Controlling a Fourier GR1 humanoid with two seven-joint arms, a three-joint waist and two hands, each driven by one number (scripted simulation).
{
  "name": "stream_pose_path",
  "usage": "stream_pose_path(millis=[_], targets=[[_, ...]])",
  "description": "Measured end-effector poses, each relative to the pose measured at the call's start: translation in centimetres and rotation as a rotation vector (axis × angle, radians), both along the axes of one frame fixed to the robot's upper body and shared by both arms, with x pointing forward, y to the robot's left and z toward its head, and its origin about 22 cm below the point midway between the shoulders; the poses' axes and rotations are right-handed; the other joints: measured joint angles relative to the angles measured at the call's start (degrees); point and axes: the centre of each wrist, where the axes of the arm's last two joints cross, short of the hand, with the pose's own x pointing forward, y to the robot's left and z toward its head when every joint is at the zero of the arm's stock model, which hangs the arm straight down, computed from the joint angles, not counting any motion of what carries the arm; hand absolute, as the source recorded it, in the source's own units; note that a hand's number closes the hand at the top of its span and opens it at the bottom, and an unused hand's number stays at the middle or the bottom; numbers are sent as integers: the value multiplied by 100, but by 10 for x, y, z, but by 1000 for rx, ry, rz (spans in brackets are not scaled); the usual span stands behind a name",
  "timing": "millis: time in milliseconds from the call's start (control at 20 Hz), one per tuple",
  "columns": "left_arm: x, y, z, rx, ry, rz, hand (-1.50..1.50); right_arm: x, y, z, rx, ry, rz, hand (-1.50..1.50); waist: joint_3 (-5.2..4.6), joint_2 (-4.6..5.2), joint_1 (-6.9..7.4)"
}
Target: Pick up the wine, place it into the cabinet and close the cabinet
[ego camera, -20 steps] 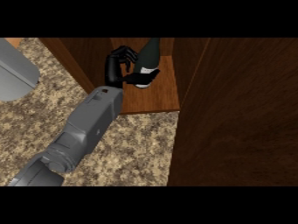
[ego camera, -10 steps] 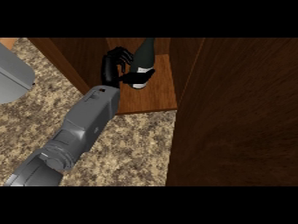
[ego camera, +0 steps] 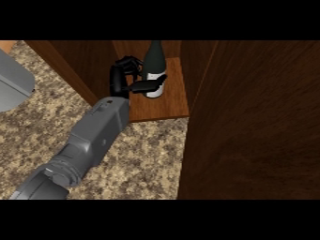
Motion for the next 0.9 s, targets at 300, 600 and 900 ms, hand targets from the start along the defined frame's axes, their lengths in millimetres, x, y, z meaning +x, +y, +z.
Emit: stream_pose_path(millis=[300, 600, 900], targets=[[-10, 4, -17, -130, 44, -15, 150, -1, 2, 1, -2, 2, 14, -150, -3, -2, -80], [-19, 11, -32, -195, 54, -16, 150, 0, 3, -1, 11, 8, 27, -150, -3, 2, -195], [-34, 20, -54, -237, 87, -11, 150, 0, 6, -2, 12, 8, 52, -150, -8, -12, -306]])
